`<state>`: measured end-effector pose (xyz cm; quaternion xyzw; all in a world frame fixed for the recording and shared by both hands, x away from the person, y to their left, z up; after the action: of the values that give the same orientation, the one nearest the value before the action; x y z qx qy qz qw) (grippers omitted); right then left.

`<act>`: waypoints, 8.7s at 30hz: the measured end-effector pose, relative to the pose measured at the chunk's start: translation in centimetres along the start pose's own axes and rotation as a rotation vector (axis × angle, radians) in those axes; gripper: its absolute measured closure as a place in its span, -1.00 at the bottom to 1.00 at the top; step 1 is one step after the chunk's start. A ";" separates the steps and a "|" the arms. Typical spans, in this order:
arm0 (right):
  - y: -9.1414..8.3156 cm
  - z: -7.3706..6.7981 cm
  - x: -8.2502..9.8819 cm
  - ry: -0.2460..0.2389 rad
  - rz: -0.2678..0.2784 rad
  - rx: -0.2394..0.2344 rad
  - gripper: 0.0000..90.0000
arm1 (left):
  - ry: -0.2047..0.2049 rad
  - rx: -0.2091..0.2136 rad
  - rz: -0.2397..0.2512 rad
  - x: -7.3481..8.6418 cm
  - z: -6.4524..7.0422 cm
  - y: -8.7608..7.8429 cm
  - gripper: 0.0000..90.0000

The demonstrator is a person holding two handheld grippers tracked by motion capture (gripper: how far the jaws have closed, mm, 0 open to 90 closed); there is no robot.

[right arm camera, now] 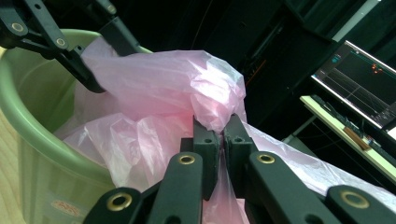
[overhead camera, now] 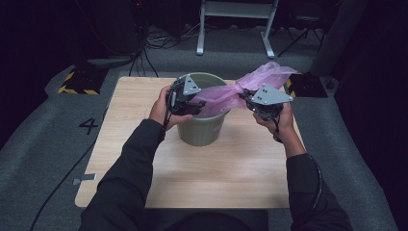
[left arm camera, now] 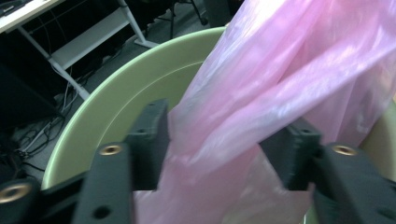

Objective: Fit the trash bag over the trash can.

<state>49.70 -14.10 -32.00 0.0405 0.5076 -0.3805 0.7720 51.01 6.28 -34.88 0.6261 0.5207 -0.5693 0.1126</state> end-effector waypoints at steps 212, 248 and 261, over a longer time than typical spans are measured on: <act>-2.5 -7.7 3.7 0.080 0.057 -0.199 0.95 | 0.022 0.028 0.176 0.8 2.1 -3.7 0.07; -4.7 -8.3 2.4 0.118 0.092 -0.221 0.12 | 0.036 -0.020 0.192 1.5 0.0 -3.6 1.00; -5.1 -7.1 -0.1 0.129 0.160 -0.109 -0.25 | 0.042 -0.017 0.189 2.0 0.1 -3.9 0.97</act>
<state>41.10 -14.49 -33.66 0.0633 0.5712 -0.2863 0.7667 47.54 8.91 -34.81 0.6832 0.4662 -0.5387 0.1601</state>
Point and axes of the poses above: each handheld gripper's, and its own axes: y roughly forward along the jaws, x roughly out of its underside, z roughly to its right, the point moved 6 cm from there along y, roughly forward along the jaws, and after that the axes turned 9 degrees about -x, right-handed, at the moved point
